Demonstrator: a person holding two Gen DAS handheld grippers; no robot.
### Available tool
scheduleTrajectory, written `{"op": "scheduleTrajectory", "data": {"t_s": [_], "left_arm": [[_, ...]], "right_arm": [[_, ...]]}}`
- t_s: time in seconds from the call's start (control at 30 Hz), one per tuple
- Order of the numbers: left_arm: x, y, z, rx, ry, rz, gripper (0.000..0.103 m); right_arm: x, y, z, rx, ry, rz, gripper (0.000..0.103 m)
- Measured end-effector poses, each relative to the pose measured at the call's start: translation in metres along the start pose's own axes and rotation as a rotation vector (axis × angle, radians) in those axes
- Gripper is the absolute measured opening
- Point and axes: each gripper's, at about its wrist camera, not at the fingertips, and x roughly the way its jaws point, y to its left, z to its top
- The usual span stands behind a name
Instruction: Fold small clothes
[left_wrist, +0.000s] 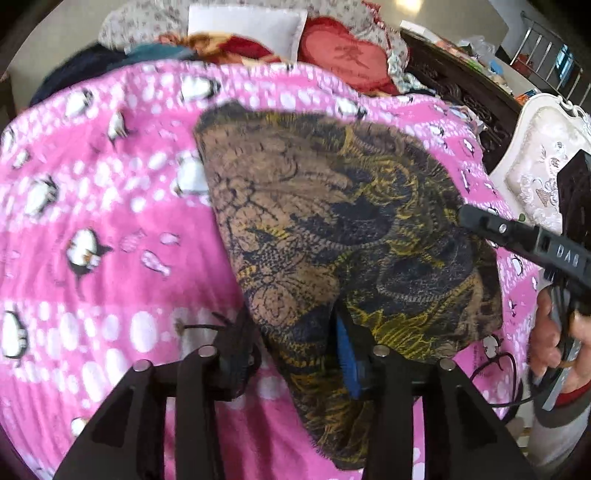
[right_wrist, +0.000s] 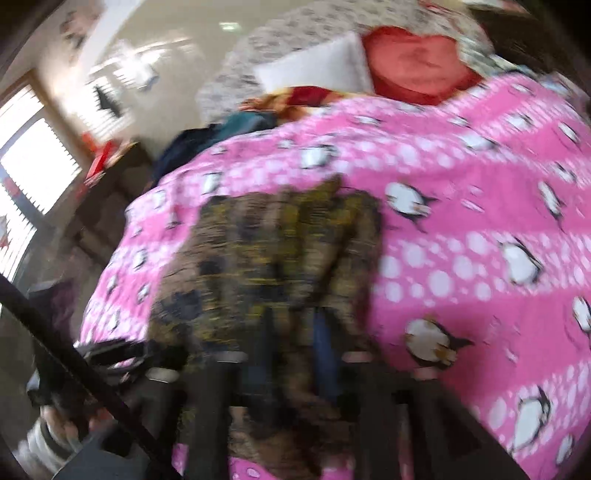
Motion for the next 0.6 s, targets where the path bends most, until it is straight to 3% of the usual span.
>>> {"op": "scheduleTrajectory", "data": {"t_s": [0.13,0.2,0.3,0.33,0.47,0.5,0.53,0.6], "left_arm": [[-0.025,-0.002,-0.001,0.012,-0.102,0.058,0.066],[-0.029,-0.002,0.004,-0.013,-0.13,0.058,0.067],[-0.021,0.001,0.017,-0.042,-0.135,0.09,0.067],[-0.016,0.0,0.024,-0.049,-0.14,0.105,0.067],[0.006,0.001,0.04,-0.071,-0.137,0.157,0.067],[0.014,0.002,0.044,-0.078,-0.125,0.155,0.067],[0.017,0.003,0.045,-0.08,-0.119,0.156,0.067],[0.031,0.001,0.052,-0.066,-0.102,0.155,0.072]], "right_arm": [[-0.026,0.0,0.004,-0.026,-0.091,-0.036,0.051],[-0.029,0.005,0.011,-0.039,-0.105,-0.034,0.057],[-0.018,0.016,0.027,-0.051,-0.104,-0.035,0.058],[-0.012,0.018,0.034,-0.048,-0.104,-0.04,0.064],[0.031,0.021,0.059,-0.019,-0.028,-0.028,0.068],[0.039,0.021,0.062,-0.023,-0.013,-0.023,0.065],[0.049,0.022,0.064,-0.045,0.0,-0.031,0.043],[0.064,0.027,0.067,-0.166,-0.005,-0.159,0.022]]}}
